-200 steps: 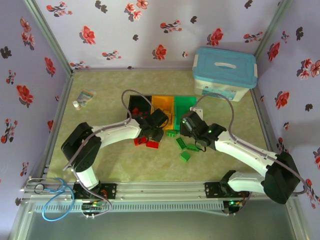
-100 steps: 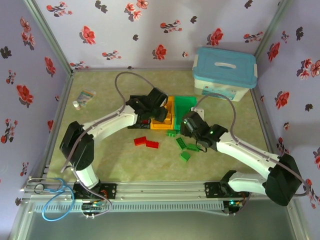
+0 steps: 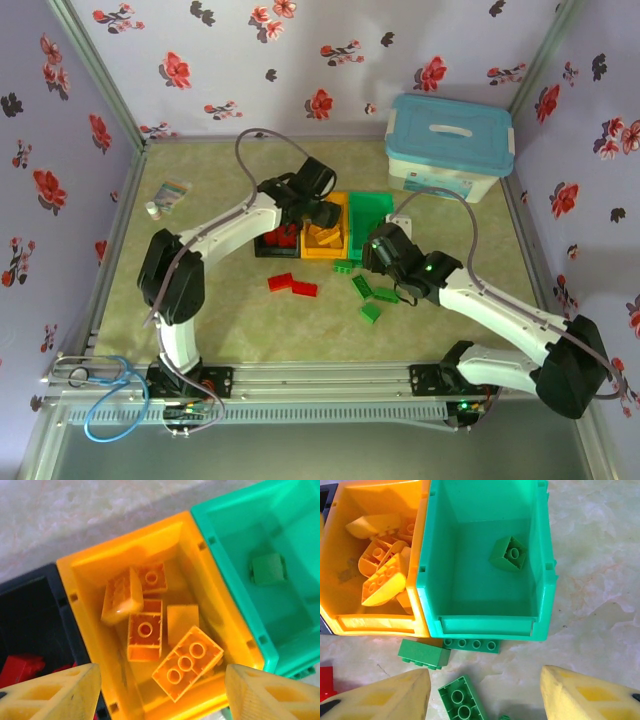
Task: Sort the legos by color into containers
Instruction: Place the lego in the container, then move the lego to the bottom-center of the table.
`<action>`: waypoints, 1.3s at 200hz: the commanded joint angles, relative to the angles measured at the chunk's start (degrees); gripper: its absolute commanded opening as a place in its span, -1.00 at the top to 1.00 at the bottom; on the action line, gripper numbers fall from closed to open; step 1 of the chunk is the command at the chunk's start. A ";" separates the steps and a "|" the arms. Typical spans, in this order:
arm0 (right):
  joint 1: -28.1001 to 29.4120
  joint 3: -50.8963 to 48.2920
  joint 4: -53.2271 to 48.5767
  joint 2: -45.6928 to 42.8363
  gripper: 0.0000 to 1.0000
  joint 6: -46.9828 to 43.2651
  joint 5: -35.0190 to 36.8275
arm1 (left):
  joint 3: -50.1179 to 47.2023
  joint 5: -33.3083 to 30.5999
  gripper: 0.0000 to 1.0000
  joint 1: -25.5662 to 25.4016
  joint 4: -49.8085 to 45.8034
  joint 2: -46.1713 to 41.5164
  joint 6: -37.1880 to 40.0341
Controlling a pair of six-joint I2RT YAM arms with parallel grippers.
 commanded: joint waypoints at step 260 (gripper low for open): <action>-0.54 -2.45 1.94 0.77 -0.20 1.66 -1.18 | -39.59 6.22 -0.28 1.39 12.34 -13.00 -13.82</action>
